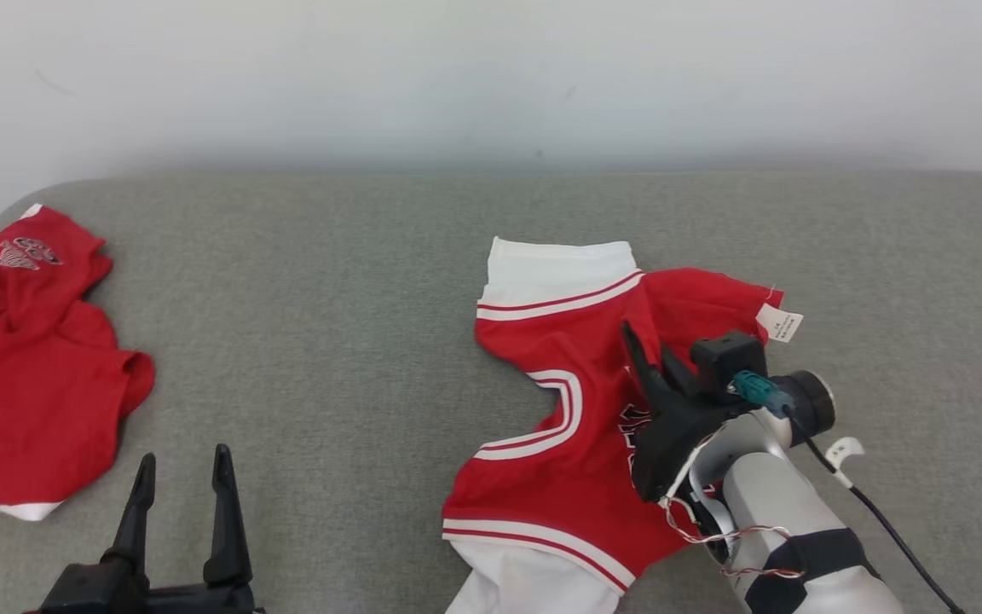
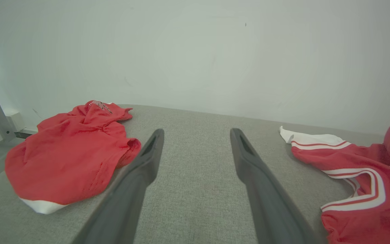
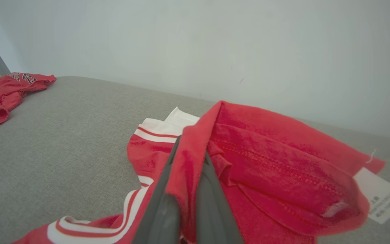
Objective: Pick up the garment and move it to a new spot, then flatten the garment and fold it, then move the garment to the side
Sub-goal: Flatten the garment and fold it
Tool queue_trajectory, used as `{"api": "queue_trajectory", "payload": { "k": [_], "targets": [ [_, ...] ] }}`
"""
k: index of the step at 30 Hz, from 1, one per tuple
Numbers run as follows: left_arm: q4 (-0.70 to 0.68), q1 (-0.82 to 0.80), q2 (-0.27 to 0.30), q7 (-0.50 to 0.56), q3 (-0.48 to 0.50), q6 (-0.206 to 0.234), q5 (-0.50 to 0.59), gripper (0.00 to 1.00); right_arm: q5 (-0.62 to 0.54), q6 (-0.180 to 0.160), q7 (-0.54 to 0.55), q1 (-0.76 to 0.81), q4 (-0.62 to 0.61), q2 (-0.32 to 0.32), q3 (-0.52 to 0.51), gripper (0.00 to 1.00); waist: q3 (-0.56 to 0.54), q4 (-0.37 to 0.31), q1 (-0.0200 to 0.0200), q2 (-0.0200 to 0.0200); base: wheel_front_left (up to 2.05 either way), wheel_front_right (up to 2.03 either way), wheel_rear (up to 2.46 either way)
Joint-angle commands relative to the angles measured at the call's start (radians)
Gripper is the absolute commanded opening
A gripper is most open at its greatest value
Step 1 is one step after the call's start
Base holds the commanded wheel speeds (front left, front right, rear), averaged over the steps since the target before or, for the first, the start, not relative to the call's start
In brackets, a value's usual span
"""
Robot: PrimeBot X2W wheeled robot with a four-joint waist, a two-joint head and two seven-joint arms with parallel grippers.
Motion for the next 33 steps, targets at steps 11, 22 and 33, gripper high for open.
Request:
{"api": "queue_trajectory", "payload": {
  "k": [11,22,33],
  "targets": [
    [0.046,-0.031,-0.008,-0.001,-0.015,-0.003,0.004,1.0,0.09,-0.002,-0.095,-0.084,0.195,0.025,0.071,1.0,0.009,0.039,0.0,0.0,0.0,0.0,0.0],
    [0.014,0.015,0.011,-0.002,0.027,0.013,-0.006,1.0,0.142,-0.002,-0.117,0.023,-0.032,-0.112,-0.012,1.0,-0.021,-0.048,0.0,0.0,0.0,0.0,0.0],
    [0.007,0.0,0.008,-0.002,0.01,0.004,0.002,1.0,0.131,-0.002,-0.026,0.105,-0.076,-0.114,-0.057,1.0,0.003,-0.025,0.0,0.0,0.0,0.0,0.0]
  ]
}}
